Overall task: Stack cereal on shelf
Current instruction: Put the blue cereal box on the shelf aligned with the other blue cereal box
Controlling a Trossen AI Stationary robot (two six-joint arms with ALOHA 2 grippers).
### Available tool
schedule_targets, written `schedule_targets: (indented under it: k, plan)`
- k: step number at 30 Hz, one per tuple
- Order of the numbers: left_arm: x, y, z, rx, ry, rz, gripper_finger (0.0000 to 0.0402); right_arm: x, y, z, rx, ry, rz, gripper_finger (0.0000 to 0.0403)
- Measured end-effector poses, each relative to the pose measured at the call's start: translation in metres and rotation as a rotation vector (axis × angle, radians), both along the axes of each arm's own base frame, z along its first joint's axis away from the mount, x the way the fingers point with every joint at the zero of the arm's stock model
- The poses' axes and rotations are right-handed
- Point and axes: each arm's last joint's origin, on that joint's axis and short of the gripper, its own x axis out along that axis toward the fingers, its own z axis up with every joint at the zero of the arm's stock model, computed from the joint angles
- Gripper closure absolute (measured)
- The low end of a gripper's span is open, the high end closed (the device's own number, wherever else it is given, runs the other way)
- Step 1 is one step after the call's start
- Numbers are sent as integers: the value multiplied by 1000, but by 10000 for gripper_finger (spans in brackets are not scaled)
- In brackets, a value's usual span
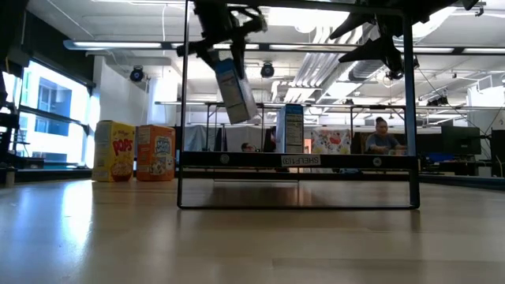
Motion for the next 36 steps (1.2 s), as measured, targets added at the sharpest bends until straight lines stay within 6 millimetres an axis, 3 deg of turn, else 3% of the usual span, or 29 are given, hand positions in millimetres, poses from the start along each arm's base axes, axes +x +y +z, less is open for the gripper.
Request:
schedule_targets:
  k: [7,13,26,36]
  plan:
    - [9,-4,-26,-53,-59,40,247,0,0,0,-1,1,0,174]
    - [12,12,-21,-37,-162,92,247,0,0,0,0,0,0,174]
    - [9,11,-41,-63,-138,166,247,0,-1,0,-5,-2,-38,174]
    - [12,12,-40,-32,-147,115,247,-1,-2,0,-2,-6,-75,174]
